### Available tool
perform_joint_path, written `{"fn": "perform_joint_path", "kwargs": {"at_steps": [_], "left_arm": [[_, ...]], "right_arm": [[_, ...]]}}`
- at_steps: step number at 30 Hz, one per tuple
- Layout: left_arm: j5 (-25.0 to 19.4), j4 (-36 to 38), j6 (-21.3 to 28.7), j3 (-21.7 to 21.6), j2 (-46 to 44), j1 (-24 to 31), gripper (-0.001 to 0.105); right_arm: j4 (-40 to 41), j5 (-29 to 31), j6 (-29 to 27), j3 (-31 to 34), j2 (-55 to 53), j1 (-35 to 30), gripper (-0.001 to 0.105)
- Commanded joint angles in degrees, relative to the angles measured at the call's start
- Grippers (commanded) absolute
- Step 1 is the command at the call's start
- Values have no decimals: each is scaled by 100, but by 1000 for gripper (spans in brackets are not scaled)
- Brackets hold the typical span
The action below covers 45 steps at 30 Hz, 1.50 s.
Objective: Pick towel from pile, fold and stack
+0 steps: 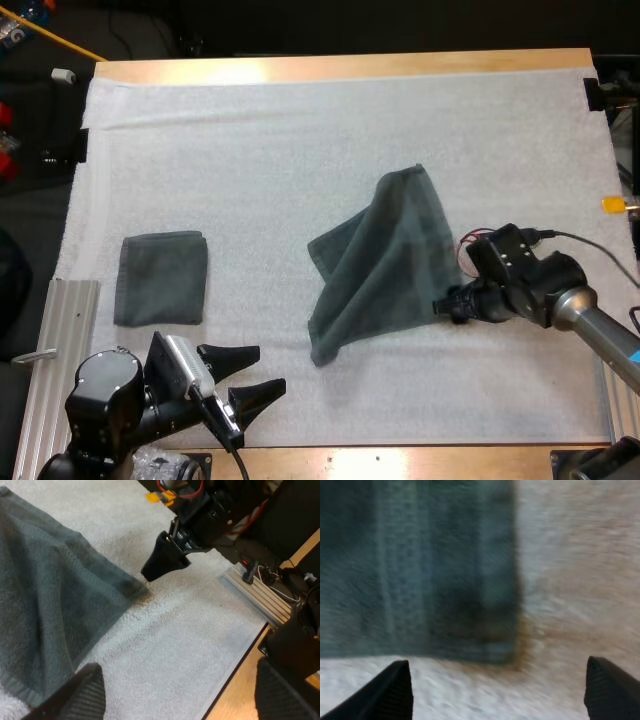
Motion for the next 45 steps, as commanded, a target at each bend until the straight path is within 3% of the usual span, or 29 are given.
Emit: {"fn": "perform_joint_path", "kwargs": {"at_steps": [1, 5, 12, 19, 22, 27, 29, 37, 39, 45], "left_arm": [[82, -56, -32, -10, 4, -33, 61], [82, -56, -59, -10, 4, -33, 61], [82, -56, -186, -10, 4, -33, 61], [108, -56, -281, -10, 4, -33, 61], [108, -56, -281, -10, 4, -33, 61], [71, -56, -281, 2, 4, -33, 61], [71, -56, -281, 17, 4, -33, 61], [-130, 165, -81, 152, 236, -33, 61], [-362, 165, 173, 207, 387, -33, 61], [-569, 155, 247, 218, 852, -213, 61]], "right_arm": [[-253, -217, 52, 51, -26, -78, 67], [-750, -513, 243, 255, 72, -230, 67], [-909, -513, 541, 271, 658, -235, 51], [-941, -513, 599, 271, 927, -235, 51], [-941, -513, 599, 271, 929, -235, 39], [-929, -563, 599, 271, 929, -235, 6], [-893, -573, 599, 271, 929, -235, 0], [-257, -548, 504, 271, 612, -218, 0], [8, -378, 458, 271, 473, -218, 0], [653, -3, 375, 271, 211, -218, 0]]}}
